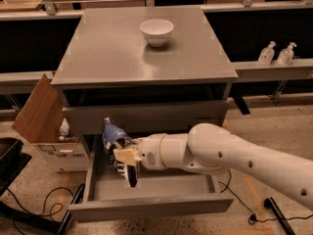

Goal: Place blue chip bag into middle drawer

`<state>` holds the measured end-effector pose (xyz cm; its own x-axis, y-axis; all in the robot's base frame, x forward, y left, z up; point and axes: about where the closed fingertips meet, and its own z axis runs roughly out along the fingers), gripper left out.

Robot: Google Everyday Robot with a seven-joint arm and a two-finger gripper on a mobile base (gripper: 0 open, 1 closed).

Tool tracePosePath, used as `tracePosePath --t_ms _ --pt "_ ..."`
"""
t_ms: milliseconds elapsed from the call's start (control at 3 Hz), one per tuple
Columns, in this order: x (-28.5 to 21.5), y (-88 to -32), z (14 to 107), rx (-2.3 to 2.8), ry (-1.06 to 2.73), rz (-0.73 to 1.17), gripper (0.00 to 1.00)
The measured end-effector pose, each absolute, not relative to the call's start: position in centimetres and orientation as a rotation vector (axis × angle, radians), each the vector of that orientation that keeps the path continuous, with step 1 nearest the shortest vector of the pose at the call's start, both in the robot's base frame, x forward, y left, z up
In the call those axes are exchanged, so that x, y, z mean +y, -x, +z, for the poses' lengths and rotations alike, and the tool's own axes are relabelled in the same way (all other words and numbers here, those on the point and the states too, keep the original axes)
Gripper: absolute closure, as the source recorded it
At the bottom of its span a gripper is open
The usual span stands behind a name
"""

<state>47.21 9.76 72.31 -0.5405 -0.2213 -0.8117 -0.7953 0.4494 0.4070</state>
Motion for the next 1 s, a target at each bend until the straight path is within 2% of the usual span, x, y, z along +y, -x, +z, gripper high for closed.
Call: tracePosePath --t_ms 333,1000 --pt "10.7 -48.7 70.0 2.036 0.861 1.119 1.0" --pt "11.6 -54.6 56.0 2.178 0.947 1.267 1.0"
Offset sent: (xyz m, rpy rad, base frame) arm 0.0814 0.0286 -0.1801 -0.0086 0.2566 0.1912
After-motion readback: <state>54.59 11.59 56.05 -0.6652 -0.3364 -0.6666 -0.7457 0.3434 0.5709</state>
